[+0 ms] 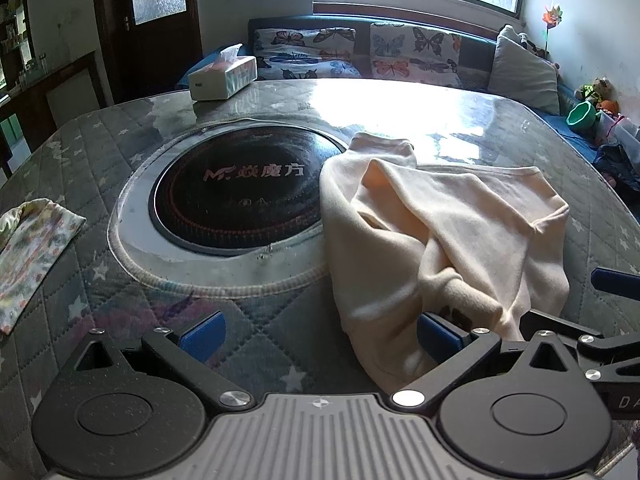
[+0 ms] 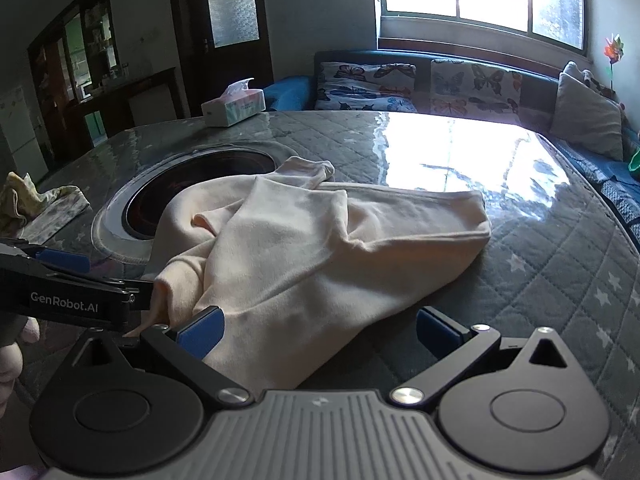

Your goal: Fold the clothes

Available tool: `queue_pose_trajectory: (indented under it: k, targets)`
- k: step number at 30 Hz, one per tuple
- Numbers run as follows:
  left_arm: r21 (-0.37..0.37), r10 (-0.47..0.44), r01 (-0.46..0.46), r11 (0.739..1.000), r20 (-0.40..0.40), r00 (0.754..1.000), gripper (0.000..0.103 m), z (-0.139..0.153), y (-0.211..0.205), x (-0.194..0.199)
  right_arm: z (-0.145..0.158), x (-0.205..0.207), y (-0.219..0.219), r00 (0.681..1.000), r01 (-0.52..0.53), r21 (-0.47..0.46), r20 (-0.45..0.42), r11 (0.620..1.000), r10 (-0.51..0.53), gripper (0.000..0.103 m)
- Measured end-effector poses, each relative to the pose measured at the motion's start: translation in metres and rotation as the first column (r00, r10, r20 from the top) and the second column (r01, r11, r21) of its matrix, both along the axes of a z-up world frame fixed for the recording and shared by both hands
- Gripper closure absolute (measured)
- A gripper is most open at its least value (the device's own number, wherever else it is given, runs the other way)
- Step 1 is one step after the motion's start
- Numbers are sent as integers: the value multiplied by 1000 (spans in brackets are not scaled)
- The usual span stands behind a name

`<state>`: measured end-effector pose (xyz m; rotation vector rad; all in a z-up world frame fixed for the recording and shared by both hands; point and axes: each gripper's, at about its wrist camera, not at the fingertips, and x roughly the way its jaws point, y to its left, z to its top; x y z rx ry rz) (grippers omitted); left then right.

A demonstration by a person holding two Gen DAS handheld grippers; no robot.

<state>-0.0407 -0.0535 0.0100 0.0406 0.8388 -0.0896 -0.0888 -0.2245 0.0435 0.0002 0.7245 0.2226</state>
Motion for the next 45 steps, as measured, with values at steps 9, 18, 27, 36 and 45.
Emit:
queue_pose_trajectory:
  k: [9,18,27,36,45]
  targets:
    - [-9,8,-8,1000,11,1000,0,6,8,20,9,24,3,999,-27,-4,17,1000,27,0]
    - [-4,17,-17,1000,24,1000,0,9,13,43,19,73,4,999,-47,20,23,999,47,9]
    - [-19,-3,4,1000,55,998,0,11,12,59,20,128,21,990,-140,50,-12,989,141,26]
    - [-36,-53,55,998,64,997,15,6,7,76,9,166,49,959,-278,24,-50,960,279,43]
    - [-65,-96,98,993,40,995,32,-4,5,86,-10,180,62,937,-338,-16,-96,941,335,74]
